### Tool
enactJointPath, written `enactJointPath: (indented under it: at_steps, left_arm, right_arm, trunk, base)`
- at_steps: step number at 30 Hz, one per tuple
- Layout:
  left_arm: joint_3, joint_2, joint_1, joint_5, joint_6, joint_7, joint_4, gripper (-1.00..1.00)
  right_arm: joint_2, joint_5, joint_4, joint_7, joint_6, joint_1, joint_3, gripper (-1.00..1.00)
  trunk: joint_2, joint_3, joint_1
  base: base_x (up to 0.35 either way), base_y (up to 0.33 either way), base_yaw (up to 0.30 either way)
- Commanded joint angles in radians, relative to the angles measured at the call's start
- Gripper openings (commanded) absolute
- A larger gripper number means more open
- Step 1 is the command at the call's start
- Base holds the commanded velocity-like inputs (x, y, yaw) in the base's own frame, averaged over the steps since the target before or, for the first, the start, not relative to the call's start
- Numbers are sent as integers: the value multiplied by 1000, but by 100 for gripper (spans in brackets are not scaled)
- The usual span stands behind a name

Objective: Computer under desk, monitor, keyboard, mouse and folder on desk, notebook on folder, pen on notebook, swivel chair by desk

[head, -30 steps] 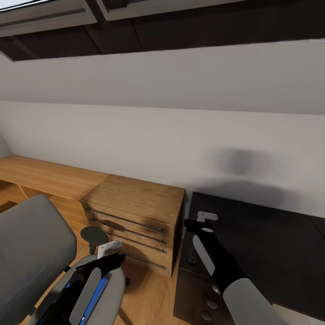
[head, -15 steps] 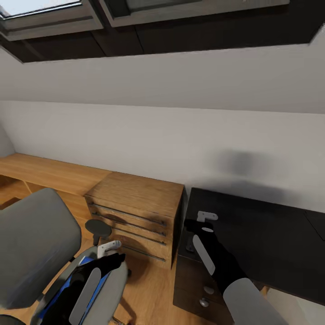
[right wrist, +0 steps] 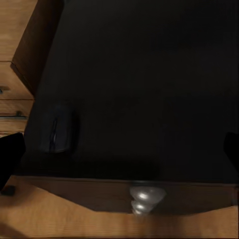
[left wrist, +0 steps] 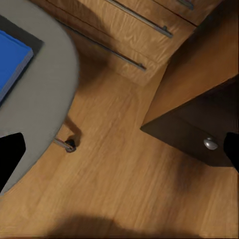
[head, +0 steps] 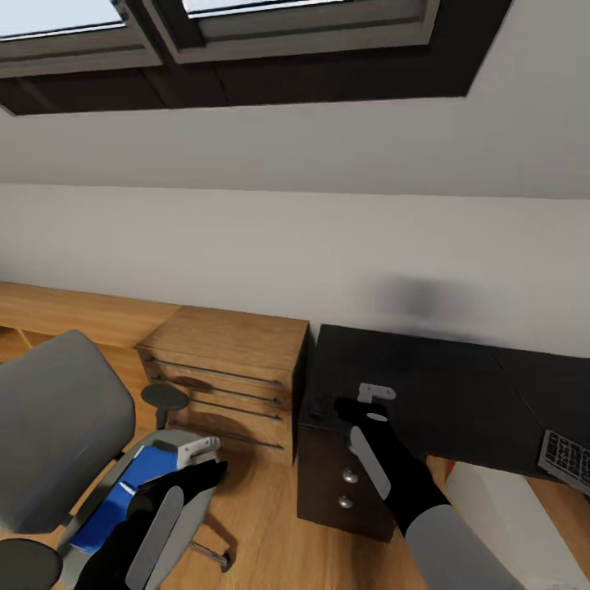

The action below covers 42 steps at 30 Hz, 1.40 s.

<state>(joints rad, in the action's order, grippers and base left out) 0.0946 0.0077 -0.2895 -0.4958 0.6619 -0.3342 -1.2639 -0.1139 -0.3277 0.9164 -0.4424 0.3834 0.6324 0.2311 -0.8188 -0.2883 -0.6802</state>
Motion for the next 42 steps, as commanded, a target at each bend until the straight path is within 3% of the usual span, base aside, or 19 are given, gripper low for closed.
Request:
enactJointPath:
  at_steps: [1, 9, 14, 22, 28, 42]
  left_arm:
    - [2, 1, 0, -10, 2, -10, -2, 100]
    - [2, 0, 0, -7, 1, -11, -22, 100]
    - [2, 1, 6, -6, 1, -10, -88, 100]
    - [2, 2, 78, -6, 0, -7, -238, 100]
    - [2, 4, 115, -7, -1, -6, -299, 100]
    - [1, 5, 119, -5, -1, -17, -289, 100]
  right_arm:
    - [0, -8, 1, -9, 3, 1, 3, 100]
    - [0, -7, 0, -9, 0, 1, 2, 100]
    - [0, -7, -1, -9, -1, 1, 2, 100]
    - [0, -8, -1, -9, 0, 1, 3, 100]
    - [-1, -8, -1, -9, 1, 1, 4, 100]
    - [0, -6, -2, -9, -1, 1, 4, 100]
  trunk:
    - [-1, -1, 0]
    - [-1, -4, 0]
    - [-1, -10, 0]
    - [-1, -18, 0]
    - [-1, -19, 0]
    - [-1, -19, 0]
  base:
    - [-172, 0, -278]
    - [-54, 0, -266]
    - [-4, 0, -199]
    - [-1, 0, -142]
    - [0, 0, -24]
    - [63, -77, -11]
